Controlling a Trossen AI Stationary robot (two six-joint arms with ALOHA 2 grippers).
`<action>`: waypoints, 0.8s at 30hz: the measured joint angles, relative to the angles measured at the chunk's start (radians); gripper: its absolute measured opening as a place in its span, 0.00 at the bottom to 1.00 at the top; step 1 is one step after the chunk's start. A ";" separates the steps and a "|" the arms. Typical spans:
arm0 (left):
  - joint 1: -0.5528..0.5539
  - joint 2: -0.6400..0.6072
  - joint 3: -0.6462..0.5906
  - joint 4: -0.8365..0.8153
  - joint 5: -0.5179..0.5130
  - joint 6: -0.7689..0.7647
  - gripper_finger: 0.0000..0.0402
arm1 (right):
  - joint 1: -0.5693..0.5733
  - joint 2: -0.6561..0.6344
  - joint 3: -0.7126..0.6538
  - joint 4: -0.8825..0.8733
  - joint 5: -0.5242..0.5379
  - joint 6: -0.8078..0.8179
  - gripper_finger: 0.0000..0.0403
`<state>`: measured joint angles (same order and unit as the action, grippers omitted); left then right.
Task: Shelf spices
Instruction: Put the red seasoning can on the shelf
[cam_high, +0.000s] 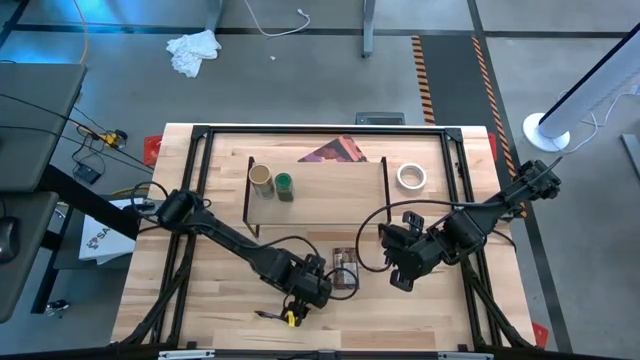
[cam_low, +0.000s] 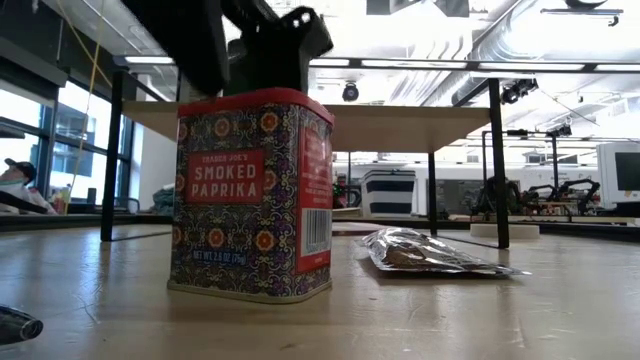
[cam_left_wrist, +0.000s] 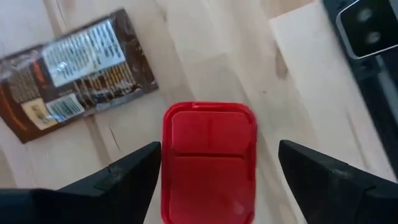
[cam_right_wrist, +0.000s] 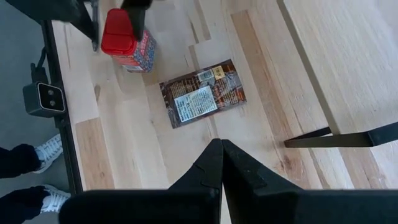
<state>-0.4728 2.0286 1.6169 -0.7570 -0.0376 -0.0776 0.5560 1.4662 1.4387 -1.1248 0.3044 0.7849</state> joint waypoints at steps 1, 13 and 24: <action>0.002 0.009 0.000 0.002 0.002 -0.002 0.80 | 0.000 0.000 0.000 0.000 0.000 0.000 0.00; 0.015 0.027 0.004 0.005 -0.005 -0.080 0.64 | 0.000 0.000 0.000 0.000 0.000 0.019 0.00; 0.083 -0.226 0.004 -0.006 -0.056 -0.164 0.52 | 0.000 0.000 0.000 -0.020 0.000 -0.015 0.00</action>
<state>-0.3895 1.8028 1.6206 -0.7632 -0.0933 -0.2418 0.5560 1.4662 1.4387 -1.1446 0.3042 0.7700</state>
